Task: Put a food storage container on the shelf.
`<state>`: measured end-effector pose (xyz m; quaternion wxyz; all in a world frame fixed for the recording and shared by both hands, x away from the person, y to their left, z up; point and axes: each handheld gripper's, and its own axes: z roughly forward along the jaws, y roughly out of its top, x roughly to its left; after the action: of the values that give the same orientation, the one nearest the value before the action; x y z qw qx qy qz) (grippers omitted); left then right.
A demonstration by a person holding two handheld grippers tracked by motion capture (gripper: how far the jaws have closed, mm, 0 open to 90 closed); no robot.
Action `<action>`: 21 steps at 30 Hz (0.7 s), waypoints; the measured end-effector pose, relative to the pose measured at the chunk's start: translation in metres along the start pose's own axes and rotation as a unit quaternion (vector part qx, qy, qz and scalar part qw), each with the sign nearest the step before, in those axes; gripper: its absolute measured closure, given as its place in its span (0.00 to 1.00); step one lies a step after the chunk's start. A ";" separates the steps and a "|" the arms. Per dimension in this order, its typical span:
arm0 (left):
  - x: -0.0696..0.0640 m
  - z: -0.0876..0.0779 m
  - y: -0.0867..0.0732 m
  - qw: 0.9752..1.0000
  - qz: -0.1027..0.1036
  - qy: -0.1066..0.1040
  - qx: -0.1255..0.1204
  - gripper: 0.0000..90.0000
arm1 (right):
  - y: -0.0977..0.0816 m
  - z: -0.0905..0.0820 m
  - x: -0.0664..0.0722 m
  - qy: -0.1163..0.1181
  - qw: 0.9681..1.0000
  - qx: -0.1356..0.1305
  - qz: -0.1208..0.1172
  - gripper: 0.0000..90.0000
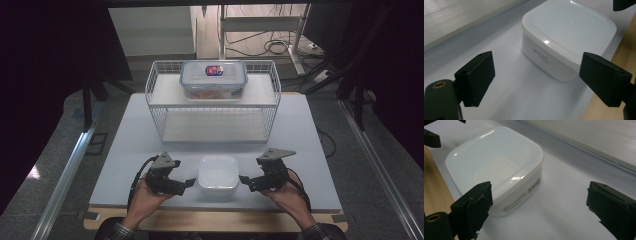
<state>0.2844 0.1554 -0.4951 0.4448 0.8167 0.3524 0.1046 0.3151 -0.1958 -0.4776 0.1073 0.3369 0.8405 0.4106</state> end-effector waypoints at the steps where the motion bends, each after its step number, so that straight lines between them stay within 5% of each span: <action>1: 0.000 0.000 0.001 1.000 -0.002 -0.002 -0.001 0.16 | 0.001 0.000 0.001 0.002 1.000 0.000 0.001 0.11; 10: 0.002 0.010 0.010 1.000 0.005 -0.017 0.002 0.18 | 0.006 0.002 0.005 0.013 1.000 0.004 -0.003 0.21; 21: 0.005 0.030 0.021 1.000 -0.004 -0.027 0.014 0.29 | 0.011 0.011 0.003 0.046 0.999 0.014 0.023 0.33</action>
<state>0.3128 0.1322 -0.4962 0.4430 0.8240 0.3450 0.0755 0.3226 -0.1822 -0.4757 0.0540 0.3385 0.8421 0.4165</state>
